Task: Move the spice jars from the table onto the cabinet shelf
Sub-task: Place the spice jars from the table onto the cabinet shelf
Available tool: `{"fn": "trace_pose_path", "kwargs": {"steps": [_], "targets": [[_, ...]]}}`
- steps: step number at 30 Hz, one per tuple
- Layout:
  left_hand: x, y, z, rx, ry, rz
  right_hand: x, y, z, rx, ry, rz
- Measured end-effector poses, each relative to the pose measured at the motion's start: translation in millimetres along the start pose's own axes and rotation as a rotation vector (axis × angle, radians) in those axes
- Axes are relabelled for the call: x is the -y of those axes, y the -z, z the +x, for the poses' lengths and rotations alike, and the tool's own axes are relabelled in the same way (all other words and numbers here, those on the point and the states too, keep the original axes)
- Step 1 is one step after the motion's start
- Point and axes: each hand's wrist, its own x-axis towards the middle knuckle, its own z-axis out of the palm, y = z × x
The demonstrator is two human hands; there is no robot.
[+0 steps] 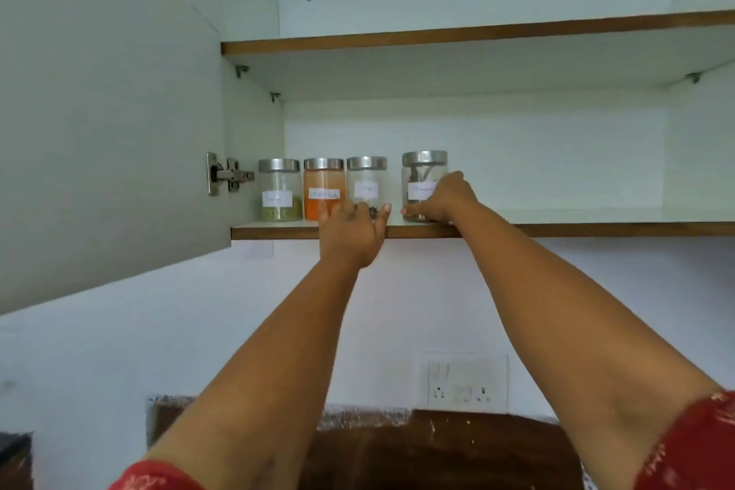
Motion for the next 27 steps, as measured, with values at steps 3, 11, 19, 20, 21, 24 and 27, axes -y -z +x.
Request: {"fn": "trace_pose_path", "kwargs": {"steps": [3, 11, 19, 20, 21, 24, 27], "targets": [[0.6, -9.4, 4.9, -0.079, -0.012, -0.009, 0.8, -9.5, 24.0, 0.006, -0.037, -0.122], [3.1, -11.0, 9.7, 0.001, -0.025, -0.016, -0.7, -29.7, 40.7, 0.008, -0.032, -0.146], [4.6, -9.5, 6.7, -0.006, -0.029, -0.027, -1.8, -34.6, 40.1, -0.018, -0.053, -0.025], [4.5, -9.1, 6.7, -0.002, -0.029, -0.028, -1.7, -34.6, 38.6, -0.032, -0.054, -0.025], [4.2, -8.6, 6.9, 0.002, -0.029, -0.029, -1.6, -34.3, 36.7, -0.048, -0.056, -0.028], [3.7, -7.9, 6.9, 0.006, -0.024, -0.029, -0.1, -34.1, 31.6, -0.073, -0.059, -0.046], [3.4, -8.6, 6.2, 0.000, -0.023, -0.029, 0.1, -33.9, 30.8, -0.072, -0.064, -0.061]]}}
